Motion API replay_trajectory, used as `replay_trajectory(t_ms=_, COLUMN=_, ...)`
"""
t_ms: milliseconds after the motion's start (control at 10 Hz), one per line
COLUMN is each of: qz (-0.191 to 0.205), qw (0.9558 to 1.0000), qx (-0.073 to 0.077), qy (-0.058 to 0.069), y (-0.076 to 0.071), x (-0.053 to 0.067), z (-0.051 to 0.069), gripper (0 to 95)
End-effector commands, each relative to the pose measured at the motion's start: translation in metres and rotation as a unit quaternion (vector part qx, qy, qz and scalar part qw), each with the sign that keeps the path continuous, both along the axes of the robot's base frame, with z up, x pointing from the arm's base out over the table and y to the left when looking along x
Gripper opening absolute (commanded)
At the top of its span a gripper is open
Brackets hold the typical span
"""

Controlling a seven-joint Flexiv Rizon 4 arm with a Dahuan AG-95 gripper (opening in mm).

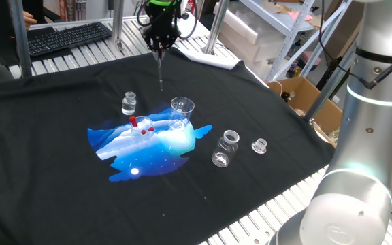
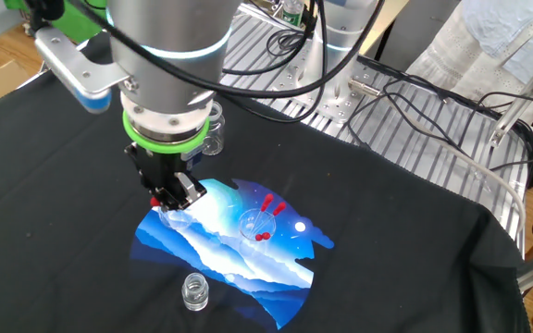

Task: Transfer liquid using a dropper

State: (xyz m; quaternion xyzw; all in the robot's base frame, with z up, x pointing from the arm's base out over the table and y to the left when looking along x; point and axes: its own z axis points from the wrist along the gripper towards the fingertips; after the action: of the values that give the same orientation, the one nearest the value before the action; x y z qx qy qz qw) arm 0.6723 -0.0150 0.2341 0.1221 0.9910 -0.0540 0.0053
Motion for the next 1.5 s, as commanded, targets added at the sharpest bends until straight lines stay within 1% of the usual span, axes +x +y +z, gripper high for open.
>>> replay_trajectory(t_ms=100, qz=-0.03, qw=0.9996, qx=0.0, qy=0.001, y=0.0, x=0.0001, z=0.0001, gripper=0.0)
replay_trajectory(t_ms=200, qz=-0.043, qw=0.9991, qx=0.004, qy=0.0, y=0.0, x=0.0001, z=0.0001, gripper=0.0)
replay_trajectory(t_ms=300, qz=-0.047, qw=0.9989, qx=0.005, qy=0.0, y=0.0, x=0.0001, z=0.0001, gripper=0.0)
replay_trajectory(t_ms=400, qz=-0.055, qw=0.9984, qx=0.012, qy=0.003, y=0.0, x=0.0001, z=0.0001, gripper=0.0)
replay_trajectory(t_ms=500, qz=-0.058, qw=0.9982, qx=0.017, qy=0.004, y=0.0, x=0.0001, z=0.0001, gripper=0.0)
replay_trajectory(t_ms=600, qz=-0.064, qw=0.9978, qx=0.018, qy=0.002, y=0.0, x=0.0001, z=0.0001, gripper=0.0)
replay_trajectory(t_ms=700, qz=-0.069, qw=0.9974, qx=0.023, qy=0.001, y=0.0, x=0.0001, z=0.0001, gripper=0.0)
replay_trajectory(t_ms=1000, qz=-0.078, qw=0.9967, qx=0.023, qy=-0.002, y=0.0, x=0.0001, z=0.0001, gripper=0.0)
replay_trajectory(t_ms=1100, qz=-0.078, qw=0.9967, qx=0.022, qy=-0.004, y=0.0, x=0.0001, z=0.0001, gripper=0.0)
replay_trajectory(t_ms=1200, qz=-0.077, qw=0.9968, qx=0.021, qy=-0.002, y=0.0, x=0.0001, z=0.0001, gripper=0.0)
replay_trajectory(t_ms=1300, qz=-0.074, qw=0.9971, qx=0.016, qy=-0.003, y=0.0, x=0.0001, z=0.0001, gripper=0.0)
replay_trajectory(t_ms=1500, qz=-0.067, qw=0.9976, qx=0.016, qy=-0.004, y=0.0, x=0.0001, z=0.0001, gripper=0.0)
